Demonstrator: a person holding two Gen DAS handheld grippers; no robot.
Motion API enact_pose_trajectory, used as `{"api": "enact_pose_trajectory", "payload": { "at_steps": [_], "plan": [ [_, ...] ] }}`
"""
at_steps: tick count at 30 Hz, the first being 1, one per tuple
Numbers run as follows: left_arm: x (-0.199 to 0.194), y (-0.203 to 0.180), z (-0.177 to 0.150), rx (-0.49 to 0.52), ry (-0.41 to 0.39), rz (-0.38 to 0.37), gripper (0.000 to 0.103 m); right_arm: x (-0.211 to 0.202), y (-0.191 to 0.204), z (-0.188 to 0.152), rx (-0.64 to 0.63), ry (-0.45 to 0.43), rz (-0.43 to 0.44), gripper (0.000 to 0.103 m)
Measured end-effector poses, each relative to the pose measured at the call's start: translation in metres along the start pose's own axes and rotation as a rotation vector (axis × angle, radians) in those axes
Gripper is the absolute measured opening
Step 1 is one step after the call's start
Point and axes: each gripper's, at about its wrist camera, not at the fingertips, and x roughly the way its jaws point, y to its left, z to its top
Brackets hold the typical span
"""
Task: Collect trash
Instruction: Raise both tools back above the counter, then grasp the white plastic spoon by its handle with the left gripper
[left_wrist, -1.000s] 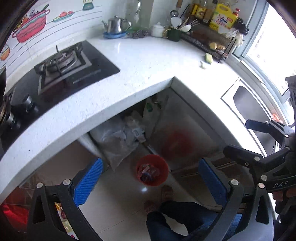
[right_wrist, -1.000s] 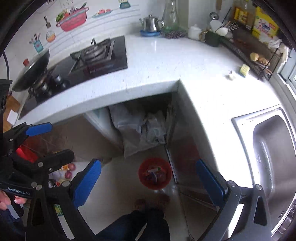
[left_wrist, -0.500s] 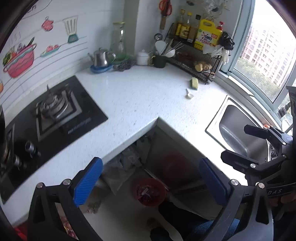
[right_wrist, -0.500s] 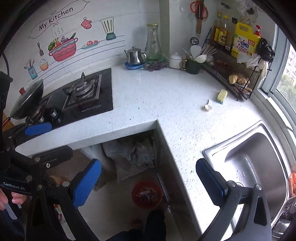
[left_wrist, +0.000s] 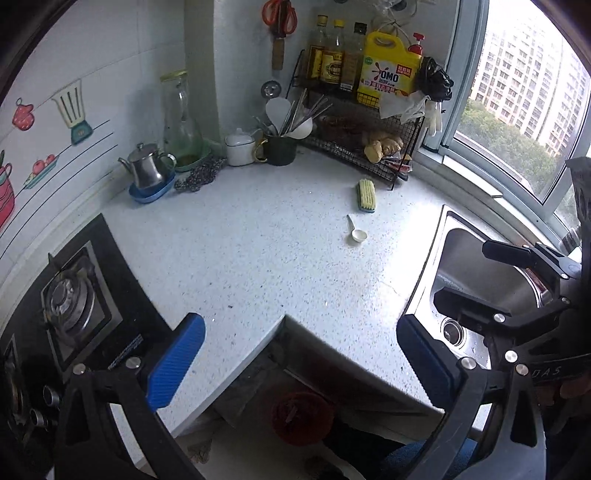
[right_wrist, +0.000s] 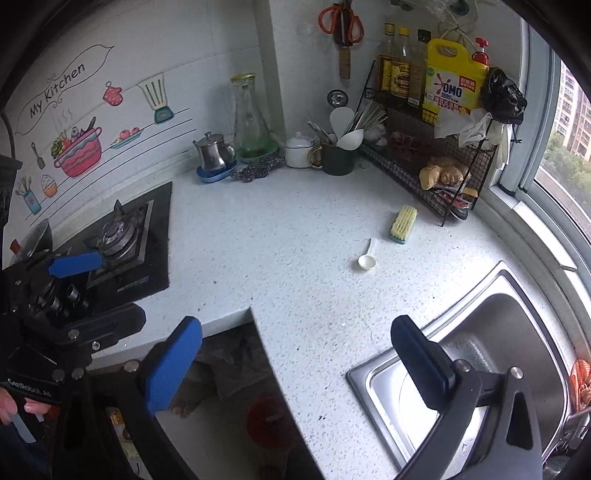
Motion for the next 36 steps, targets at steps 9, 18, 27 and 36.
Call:
{"api": "enact_pose_trajectory", "payload": {
  "at_steps": [9,18,27,36],
  "plan": [
    [0.072,-0.017,0.060,0.022,0.066,-0.029,0.103,0.034,-0.059,0.034,0.068,0.044,-0.035,0.102],
    [0.152,-0.048,0.099,0.047,0.171,-0.033,0.103,0.072,-0.124,0.054,0.114,0.107,-0.056,0.102],
    [0.228,-0.073,0.128,0.038,0.270,-0.044,0.103,0.113,-0.176,0.057,0.173,0.190,-0.069,0.102],
    [0.299,-0.086,0.133,0.032,0.366,-0.057,0.103,0.155,-0.211,0.053,0.187,0.261,-0.084,0.102]
  ]
}}
